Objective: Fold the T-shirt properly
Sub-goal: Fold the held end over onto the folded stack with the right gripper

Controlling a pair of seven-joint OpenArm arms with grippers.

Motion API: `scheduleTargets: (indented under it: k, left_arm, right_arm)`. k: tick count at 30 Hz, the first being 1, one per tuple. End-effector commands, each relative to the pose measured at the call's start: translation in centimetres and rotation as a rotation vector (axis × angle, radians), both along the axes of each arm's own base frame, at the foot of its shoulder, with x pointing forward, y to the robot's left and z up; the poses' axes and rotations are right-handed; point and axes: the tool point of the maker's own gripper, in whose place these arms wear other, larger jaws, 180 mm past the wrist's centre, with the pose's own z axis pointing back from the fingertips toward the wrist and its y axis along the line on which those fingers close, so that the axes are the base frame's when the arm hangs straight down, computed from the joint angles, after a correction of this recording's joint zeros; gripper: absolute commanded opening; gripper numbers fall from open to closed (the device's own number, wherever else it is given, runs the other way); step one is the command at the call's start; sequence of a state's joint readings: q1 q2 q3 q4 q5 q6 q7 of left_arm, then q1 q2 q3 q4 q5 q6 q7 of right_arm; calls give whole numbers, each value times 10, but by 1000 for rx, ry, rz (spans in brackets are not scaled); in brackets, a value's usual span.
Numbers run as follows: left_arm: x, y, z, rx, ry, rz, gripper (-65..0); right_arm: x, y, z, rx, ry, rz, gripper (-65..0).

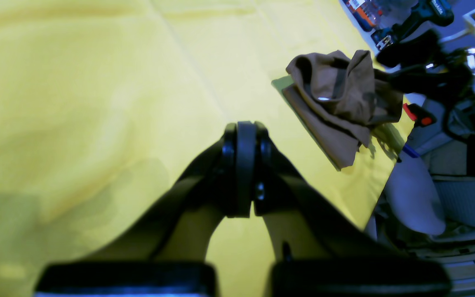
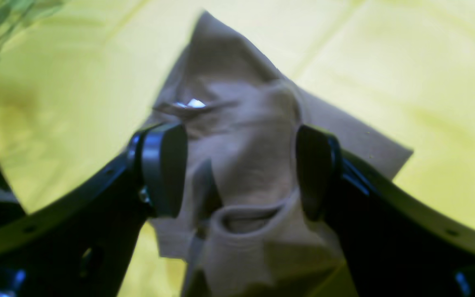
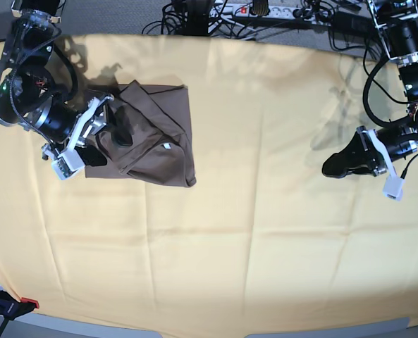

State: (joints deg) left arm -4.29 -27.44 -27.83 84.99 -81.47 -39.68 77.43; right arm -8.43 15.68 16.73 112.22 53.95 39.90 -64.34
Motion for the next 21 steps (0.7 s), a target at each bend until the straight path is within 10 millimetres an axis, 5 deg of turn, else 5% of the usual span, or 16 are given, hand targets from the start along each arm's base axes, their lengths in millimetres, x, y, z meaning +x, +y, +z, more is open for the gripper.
scheduleTargets:
  k: [1,15,18,21]
  left_arm:
    - [4,3,15,-7,-48,0,-650]
    - [3,3,14,-11,-44,2,-650]
    - [3,3,14,-12,-44,2,-650]
    - [3,3,14,-11,-44,2,-650]
  right_arm:
    - [7,0,13,36,-50,-5,-220]
    - [10,20,6,128,-40,10,-231]
    - [13,28,2,103,-40,15,-312]
    - [16,28,-4,57,-39,6,-479]
